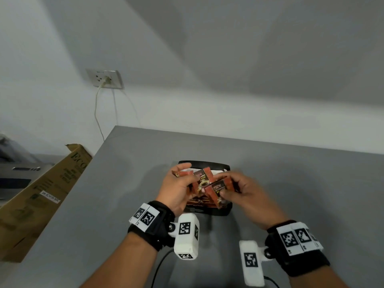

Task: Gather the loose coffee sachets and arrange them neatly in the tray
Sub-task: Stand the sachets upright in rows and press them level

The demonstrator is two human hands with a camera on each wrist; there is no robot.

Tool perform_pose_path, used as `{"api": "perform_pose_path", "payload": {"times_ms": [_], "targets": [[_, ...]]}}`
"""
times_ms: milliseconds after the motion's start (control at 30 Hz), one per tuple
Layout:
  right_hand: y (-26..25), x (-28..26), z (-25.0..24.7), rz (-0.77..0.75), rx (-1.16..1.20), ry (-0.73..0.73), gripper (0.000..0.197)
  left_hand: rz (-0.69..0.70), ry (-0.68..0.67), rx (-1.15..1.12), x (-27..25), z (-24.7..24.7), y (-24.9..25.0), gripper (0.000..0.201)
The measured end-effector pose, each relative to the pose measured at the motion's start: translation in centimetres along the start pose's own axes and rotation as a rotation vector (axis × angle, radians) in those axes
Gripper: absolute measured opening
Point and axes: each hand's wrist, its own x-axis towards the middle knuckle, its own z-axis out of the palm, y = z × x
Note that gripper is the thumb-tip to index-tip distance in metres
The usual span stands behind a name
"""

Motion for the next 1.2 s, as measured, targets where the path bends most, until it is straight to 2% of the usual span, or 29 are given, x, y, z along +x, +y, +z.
{"api": "perform_pose_path", "payload": {"times_ms": [67, 133, 200, 300, 367, 433, 567, 700, 833, 933, 1000, 1100, 1133, 1200], "targets": [[0.4, -0.1, 0.0, 0.051, 0.38, 0.037, 0.037, 0.077, -0.01, 0.079, -0.1, -0.2, 0.7, 0.045], [0.5, 0.2, 0.1, 0.103, 0.568, 0.05, 0.036, 0.129, -0.058, 0.176, -0.3, -0.1, 0.9, 0.047], [0.6, 0.6, 0.7, 0.138, 0.496, 0.044, 0.028, 0.15, -0.104, 0.241, -0.5, 0.5, 0.6, 0.046], [0.8, 0.9, 1.6, 0.184, 0.452, 0.068, 0.027, 0.158, -0.093, 0.232, -0.7, 1.3, -0.1, 0.033], [1.0, 1.1, 1.6, 0.212, 0.479, 0.138, 0.026, 0.11, -0.063, 0.133, -0.7, 1.2, -0.1, 0.022], [0.9, 1.2, 1.2, 0.249, 0.518, 0.214, 0.025, 0.062, -0.036, 0.046, -0.6, 0.7, 0.0, 0.022], [1.3, 1.5, 0.3, 0.26, 0.575, 0.34, 0.036, 0.087, -0.007, 0.047, -0.2, -0.1, 0.0, 0.019], [0.6, 1.4, 0.5, 0.182, 0.643, 0.232, 0.034, 0.106, 0.003, 0.096, 0.3, -0.3, -0.7, 0.013], [-0.2, 1.2, 1.8, 0.116, 0.421, 0.2, 0.028, 0.032, -0.079, -0.076, -0.2, 1.0, -0.4, 0.017], [-0.5, 1.1, 2.3, 0.026, 0.154, 0.216, 0.029, -0.064, -0.228, -0.211, -1.1, 1.9, 0.2, 0.043], [-0.9, 1.1, 2.2, -0.049, -0.062, 0.197, 0.027, -0.087, -0.314, -0.248, -1.3, 1.9, 0.1, 0.045], [-1.2, 1.4, 2.0, -0.129, -0.481, 0.123, 0.028, -0.096, -0.342, -0.233, -1.1, 1.8, -0.2, 0.042], [-1.2, 1.4, 1.9, -0.129, -0.534, 0.127, 0.031, -0.098, -0.337, -0.215, -1.1, 1.8, -0.1, 0.043], [-1.2, 1.4, 1.4, -0.131, -0.548, 0.122, 0.063, -0.108, -0.336, -0.196, -1.1, 1.8, -0.1, 0.041]]}}
